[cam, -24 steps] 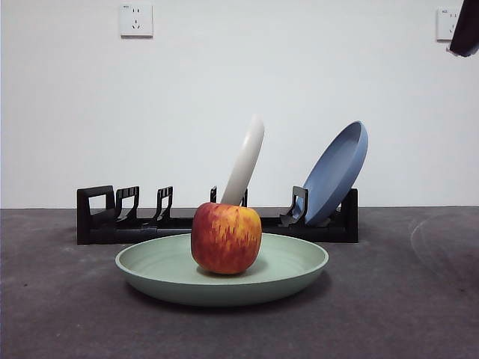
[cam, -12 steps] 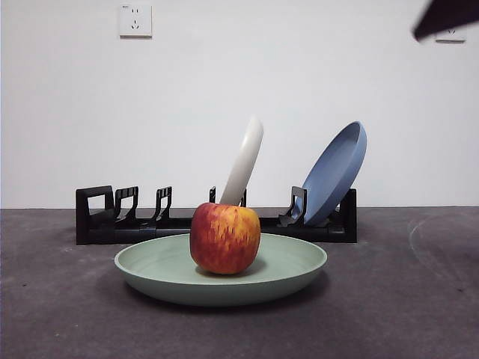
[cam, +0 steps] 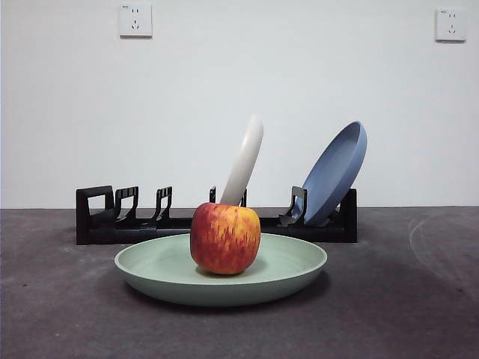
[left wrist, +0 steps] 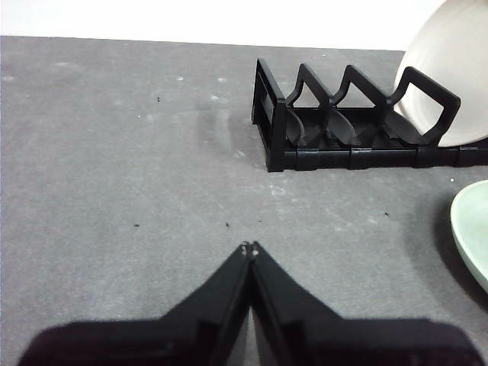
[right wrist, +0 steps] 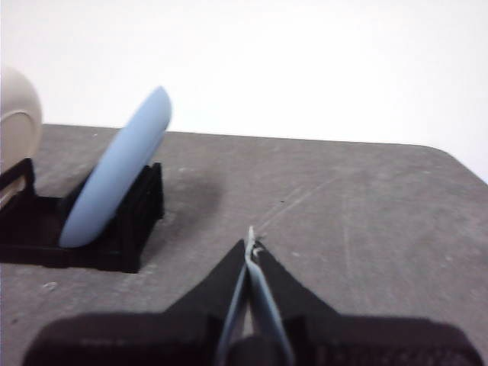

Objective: Take the green plate from the plate rack,put the plate on the table,take the apple from the table,put the apple in the plate

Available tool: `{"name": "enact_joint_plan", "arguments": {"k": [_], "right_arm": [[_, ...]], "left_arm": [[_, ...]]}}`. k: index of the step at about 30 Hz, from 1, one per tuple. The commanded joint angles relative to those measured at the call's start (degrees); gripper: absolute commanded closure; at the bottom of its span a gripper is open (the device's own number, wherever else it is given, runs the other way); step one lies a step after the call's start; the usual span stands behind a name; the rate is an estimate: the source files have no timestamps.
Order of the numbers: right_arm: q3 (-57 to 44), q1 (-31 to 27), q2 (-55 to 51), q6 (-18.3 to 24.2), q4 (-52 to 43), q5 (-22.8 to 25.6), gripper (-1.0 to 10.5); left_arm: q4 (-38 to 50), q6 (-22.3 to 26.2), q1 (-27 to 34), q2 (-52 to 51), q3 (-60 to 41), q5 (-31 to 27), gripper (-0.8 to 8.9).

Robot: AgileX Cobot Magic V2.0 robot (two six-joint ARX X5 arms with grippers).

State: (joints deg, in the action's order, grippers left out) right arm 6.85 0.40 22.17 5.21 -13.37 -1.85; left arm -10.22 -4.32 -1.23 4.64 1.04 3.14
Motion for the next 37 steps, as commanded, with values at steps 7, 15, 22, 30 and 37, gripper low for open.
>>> {"name": "enact_joint_plan", "arguments": {"k": [7, 15, 22, 30, 37], "right_arm": [[-6.01, -0.92, -14.97, -1.55, 9.81, 1.31, 9.5], [-6.01, -0.92, -21.73, -2.10, 22.08, 1.44, 9.5], [-6.01, -0.92, -21.73, -2.14, 24.28, 1.38, 9.5], [-6.01, -0.83, -21.64, -3.89, 24.09, 2.12, 9.5], [-6.01, -0.83, -21.64, -3.89, 24.09, 2.32, 9.5]], "left_arm": [[0.70, 0.31, 0.17, 0.04, -0.28, -0.17, 8.17], [0.74, 0.31, 0.17, 0.20, -0.26, -0.17, 8.17], [0.76, 0.31, 0.17, 0.81, -0.22, -0.17, 8.17], [0.76, 0.31, 0.17, 1.11, -0.22, -0.17, 8.17], [0.76, 0.31, 0.17, 1.11, -0.22, -0.17, 8.17]]}}
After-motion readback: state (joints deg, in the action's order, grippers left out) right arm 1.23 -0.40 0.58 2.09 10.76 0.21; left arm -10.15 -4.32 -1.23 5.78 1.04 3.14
